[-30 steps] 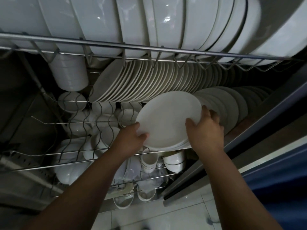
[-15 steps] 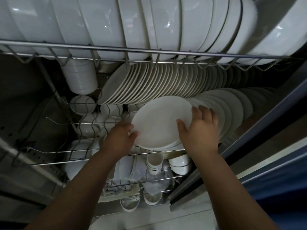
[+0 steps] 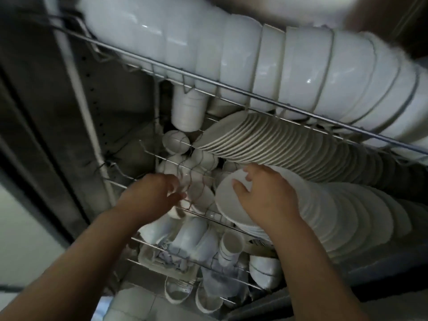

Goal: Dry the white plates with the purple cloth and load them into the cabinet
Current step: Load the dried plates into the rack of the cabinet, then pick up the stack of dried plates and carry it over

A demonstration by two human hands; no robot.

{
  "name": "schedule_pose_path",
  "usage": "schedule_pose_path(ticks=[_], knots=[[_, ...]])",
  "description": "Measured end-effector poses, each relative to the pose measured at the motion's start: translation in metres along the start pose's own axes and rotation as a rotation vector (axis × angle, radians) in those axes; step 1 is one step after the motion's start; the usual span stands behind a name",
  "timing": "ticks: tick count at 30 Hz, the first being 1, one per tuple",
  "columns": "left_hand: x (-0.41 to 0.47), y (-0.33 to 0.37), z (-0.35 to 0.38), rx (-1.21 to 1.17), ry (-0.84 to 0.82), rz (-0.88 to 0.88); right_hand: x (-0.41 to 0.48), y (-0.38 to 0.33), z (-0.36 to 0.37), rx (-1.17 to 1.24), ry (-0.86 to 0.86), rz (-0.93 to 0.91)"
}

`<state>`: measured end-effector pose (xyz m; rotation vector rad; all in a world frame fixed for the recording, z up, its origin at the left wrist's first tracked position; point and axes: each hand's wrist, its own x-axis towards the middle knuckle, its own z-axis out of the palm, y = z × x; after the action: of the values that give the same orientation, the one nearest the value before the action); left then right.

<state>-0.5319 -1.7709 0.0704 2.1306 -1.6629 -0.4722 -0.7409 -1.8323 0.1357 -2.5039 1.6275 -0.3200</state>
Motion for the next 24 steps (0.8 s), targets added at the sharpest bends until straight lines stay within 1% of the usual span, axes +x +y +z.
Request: schedule_pose_path(ticks=[3,9,12,17,24], knots=[[-0.038,-0.025,-0.019,0.028,0.059,-0.117,0.007,-0.029,0.009,0.017,-0.097,-0.122],[-0.129,-0.087,-0.051,0.091,0.108,-0.425,-0.007,-0.111,0.039,-0.048,-0.319,-0.348],[-0.181,-0.120,-0.062,0.106,0.130,-0.512,-0.029,-0.161,0.052,-0.094,-0.408,-0.470],[-0.293,-0.178,-0.082,0.121,0.149,-0.698,-0.091,-0.255,0.073,-0.110,-0.527,-0.659],[-0.486,-0.262,-0.113,0.151,0.164,-0.989,-0.214,-0.404,0.120,-0.113,-0.690,-0.934]])
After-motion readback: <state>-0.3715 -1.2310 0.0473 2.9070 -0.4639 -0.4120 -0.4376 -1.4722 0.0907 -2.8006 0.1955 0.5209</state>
